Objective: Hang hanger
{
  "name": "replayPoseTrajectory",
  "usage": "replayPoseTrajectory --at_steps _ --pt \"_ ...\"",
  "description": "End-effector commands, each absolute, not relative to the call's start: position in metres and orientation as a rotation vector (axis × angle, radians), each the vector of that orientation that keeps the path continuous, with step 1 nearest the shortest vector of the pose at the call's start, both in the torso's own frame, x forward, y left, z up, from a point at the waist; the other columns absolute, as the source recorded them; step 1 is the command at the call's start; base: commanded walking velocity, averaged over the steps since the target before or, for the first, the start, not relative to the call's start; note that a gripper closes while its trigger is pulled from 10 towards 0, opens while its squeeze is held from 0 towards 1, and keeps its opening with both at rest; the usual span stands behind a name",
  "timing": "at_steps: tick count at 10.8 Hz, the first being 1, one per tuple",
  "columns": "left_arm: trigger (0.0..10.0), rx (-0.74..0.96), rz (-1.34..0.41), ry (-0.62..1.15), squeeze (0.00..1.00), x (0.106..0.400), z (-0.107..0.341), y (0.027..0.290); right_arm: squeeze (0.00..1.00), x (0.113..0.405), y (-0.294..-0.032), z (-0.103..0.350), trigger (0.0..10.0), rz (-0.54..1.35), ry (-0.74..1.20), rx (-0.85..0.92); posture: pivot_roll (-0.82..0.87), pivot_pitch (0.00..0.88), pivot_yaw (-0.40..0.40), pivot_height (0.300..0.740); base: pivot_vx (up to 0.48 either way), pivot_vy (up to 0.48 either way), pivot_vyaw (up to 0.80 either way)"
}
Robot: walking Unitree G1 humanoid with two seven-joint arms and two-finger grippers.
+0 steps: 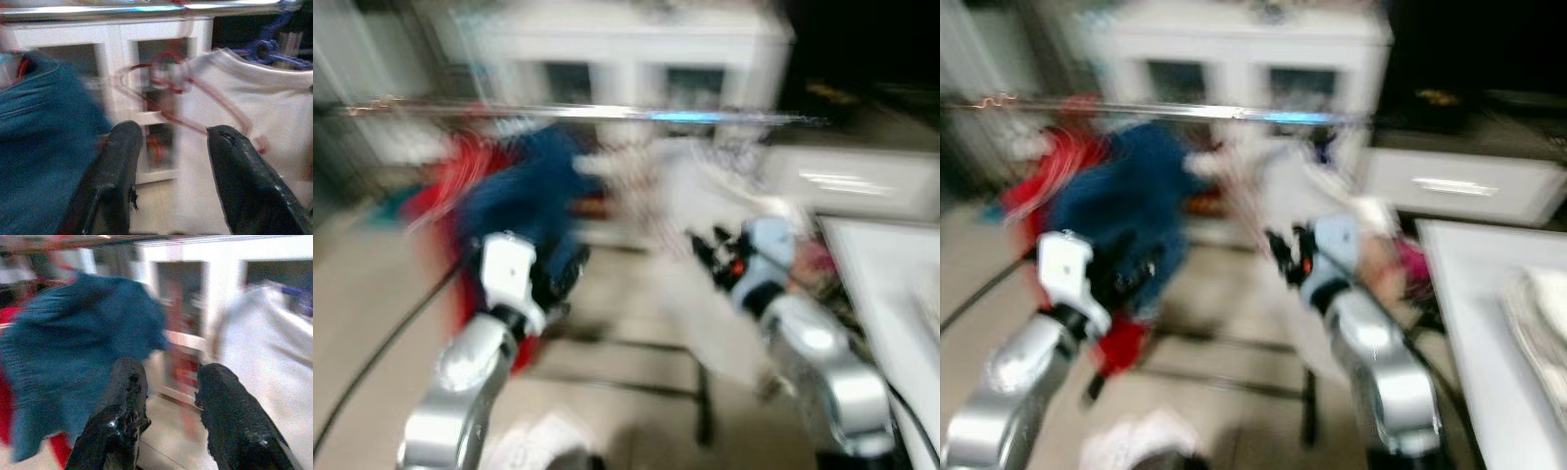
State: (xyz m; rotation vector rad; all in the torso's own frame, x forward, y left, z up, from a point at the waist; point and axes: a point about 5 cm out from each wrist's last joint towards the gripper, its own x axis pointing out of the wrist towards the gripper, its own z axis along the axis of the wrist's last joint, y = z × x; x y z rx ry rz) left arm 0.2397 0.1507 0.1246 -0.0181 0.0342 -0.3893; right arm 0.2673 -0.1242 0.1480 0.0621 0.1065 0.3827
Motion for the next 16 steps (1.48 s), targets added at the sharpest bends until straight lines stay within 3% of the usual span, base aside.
replayPoseTrajectory --at_steps 1,4,16 --pt "10.0 0.006 -0.387 0.029 0.00 0.2454 0.1284 0.1509 0.00 0.2662 -0.1244 0.1464 10.0 0.374 0.110 0.071 0.01 0.000 0.088 0.740 0.000 0.000 0.00" --pt "10.0 -0.001 -0.382 0.033 0.00 0.2463 0.1278 0.1509 0.00 0.2653 -0.1246 0.1469 10.0 0.388 0.113 0.058 0.02 0.000 0.088 0.740 0.000 0.207 0.00" --pt "10.0 0.020 -0.361 0.035 0.00 0.2479 0.1301 0.1575 0.00 0.2673 -0.1211 0.1468 10.0 0.396 0.134 0.068 0.02 0.000 0.084 0.740 0.000 0.465 0.00"
